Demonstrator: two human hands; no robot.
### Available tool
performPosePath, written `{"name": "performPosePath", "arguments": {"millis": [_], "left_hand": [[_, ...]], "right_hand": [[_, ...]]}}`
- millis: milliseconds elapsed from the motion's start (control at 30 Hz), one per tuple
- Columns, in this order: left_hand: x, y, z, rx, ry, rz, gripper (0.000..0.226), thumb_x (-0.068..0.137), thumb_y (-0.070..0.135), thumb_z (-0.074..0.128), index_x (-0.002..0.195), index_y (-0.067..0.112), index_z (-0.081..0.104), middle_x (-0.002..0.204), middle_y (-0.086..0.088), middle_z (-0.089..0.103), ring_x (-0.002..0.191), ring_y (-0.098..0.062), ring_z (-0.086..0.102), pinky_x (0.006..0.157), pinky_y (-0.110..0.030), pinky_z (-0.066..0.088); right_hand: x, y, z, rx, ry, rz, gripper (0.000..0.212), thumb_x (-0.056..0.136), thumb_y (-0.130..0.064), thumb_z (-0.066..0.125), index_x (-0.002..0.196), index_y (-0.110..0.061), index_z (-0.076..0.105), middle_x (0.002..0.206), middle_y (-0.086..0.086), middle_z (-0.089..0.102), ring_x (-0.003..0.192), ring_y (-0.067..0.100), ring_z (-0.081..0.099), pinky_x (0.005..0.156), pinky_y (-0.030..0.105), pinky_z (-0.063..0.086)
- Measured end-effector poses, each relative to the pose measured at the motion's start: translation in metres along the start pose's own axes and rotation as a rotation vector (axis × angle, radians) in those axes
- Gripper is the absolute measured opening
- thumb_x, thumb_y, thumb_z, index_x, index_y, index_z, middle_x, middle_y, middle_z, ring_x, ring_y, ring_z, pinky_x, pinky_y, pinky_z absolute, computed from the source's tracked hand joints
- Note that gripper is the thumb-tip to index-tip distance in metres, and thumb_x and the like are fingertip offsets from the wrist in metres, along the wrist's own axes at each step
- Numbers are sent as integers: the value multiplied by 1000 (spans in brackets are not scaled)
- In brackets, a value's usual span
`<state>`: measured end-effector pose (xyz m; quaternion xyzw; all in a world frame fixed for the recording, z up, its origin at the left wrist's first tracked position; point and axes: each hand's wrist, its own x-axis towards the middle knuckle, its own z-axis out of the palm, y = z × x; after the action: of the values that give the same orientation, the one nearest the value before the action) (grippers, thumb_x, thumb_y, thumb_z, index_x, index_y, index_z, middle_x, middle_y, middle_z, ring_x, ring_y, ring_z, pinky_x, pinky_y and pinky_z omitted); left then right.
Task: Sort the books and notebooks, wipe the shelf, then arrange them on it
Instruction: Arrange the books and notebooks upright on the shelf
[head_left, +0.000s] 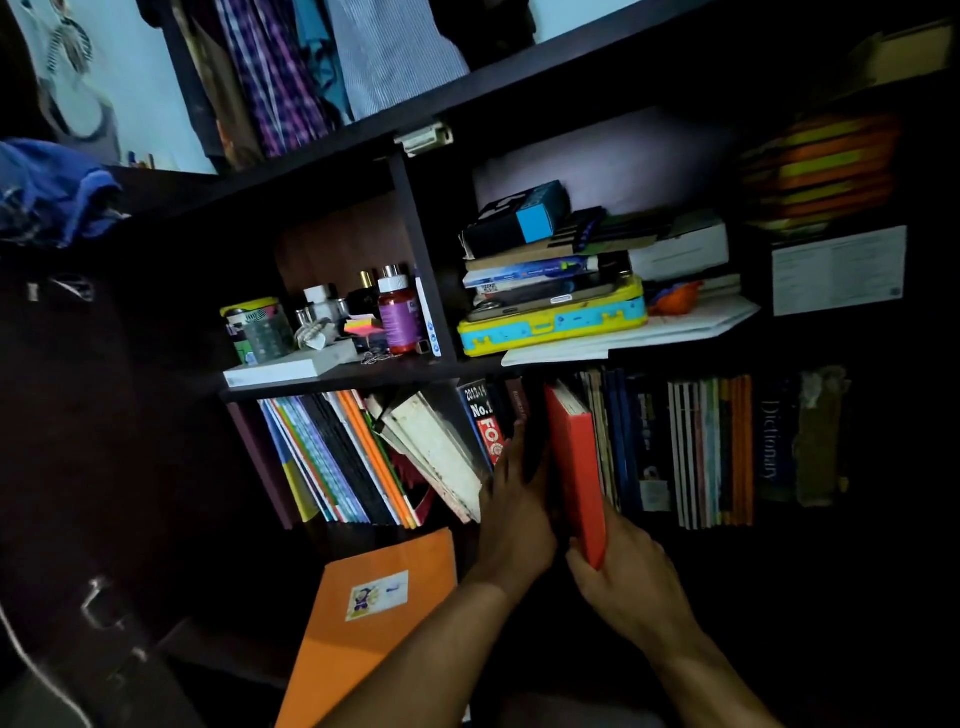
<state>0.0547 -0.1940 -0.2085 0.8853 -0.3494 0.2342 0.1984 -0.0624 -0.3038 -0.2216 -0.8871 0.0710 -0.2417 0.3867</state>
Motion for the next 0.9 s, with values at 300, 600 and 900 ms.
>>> {"name": "performPosePath", "arguments": {"millis": [300,600,900], "left_hand": [[-27,7,26,-339,-164,-240,76,98,6,53,162,20,15,166,-6,23,148,-22,34,115,-24,30],[-30,6,29,-494,-181,-103,73,99,33,52,161,39,14,164,13,26,146,6,24,122,-22,24],[-31,-2,28,-660,111,-230,64,99,-2,43,149,38,44,152,13,39,141,-3,41,115,-34,42]], "right_hand": [[5,11,6,-70,50,-32,44,93,-36,59,136,-31,51,117,-4,66,101,23,67,78,32,50],[12,12,13,-86,77,78,42,96,-54,51,130,-30,45,123,-3,60,106,27,65,83,38,51],[43,14,15,45,-50,170,83,66,-84,67,121,-31,34,102,-2,67,92,23,70,79,40,59]]}}
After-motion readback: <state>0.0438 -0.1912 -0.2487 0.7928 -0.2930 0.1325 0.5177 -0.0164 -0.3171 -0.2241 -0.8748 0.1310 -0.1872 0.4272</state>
